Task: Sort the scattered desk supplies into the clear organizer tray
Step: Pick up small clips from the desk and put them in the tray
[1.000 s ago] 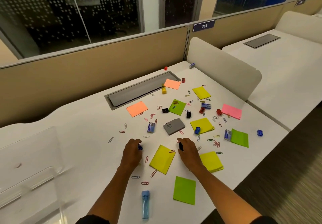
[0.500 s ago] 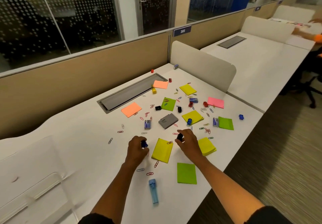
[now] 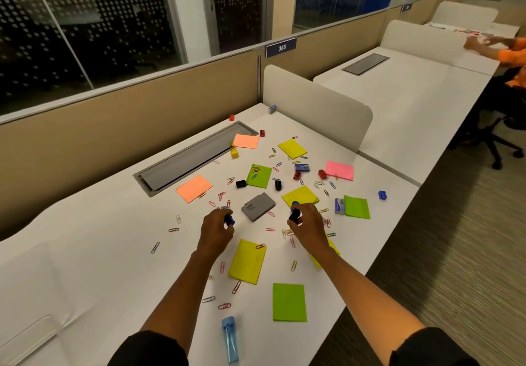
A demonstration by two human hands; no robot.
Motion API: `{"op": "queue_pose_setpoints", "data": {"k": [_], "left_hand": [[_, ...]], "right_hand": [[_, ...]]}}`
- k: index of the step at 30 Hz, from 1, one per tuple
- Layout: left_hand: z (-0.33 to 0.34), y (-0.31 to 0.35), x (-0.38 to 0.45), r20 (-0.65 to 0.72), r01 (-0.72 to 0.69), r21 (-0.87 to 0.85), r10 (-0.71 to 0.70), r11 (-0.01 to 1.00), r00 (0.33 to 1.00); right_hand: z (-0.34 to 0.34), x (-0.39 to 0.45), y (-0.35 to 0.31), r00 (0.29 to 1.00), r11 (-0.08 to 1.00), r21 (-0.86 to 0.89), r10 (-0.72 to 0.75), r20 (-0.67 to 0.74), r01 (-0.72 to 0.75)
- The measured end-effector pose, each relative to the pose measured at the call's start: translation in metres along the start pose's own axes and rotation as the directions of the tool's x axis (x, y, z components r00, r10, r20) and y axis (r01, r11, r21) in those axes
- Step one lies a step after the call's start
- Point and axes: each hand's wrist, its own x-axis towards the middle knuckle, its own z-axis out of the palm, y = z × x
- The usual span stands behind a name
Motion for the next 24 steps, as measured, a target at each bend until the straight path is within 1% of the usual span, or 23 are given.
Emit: {"op": "queue_pose_setpoints", "data": {"k": [3, 10, 15, 18, 24], "left_hand": [[0.01, 0.004, 0.026, 0.011, 0.041, 0.024, -0.041, 0.999, 0.999], [0.033, 0.003, 0.077, 0.001, 0.078, 0.03, -0.078, 0.997, 0.997], [0.045, 0.007, 0.111, -0.019, 0.111, 0.02, -0.111, 0.994, 0.994], [0.051, 0.009, 0.131, -0.027, 0.107, 0.03, -0.106, 0.994, 0.994], [0.061, 0.016, 0.152, -0.019, 0.072, 0.103, -0.071, 0.992, 0.997]], "right_hand": [[-0.001, 0.024, 0.013, 1.0, 1.0, -0.028, 0.002, 0.021, -0.001], [0.004, 0.068, 0.042, 0.994, 0.997, -0.071, 0.044, 0.097, -0.037], [0.009, 0.079, 0.058, 0.985, 0.991, -0.128, -0.005, 0.171, 0.028], [0.013, 0.084, 0.066, 0.982, 0.991, -0.118, -0.046, 0.183, 0.068], [0.016, 0.089, 0.075, 0.979, 0.992, -0.073, -0.088, 0.184, 0.103]]}}
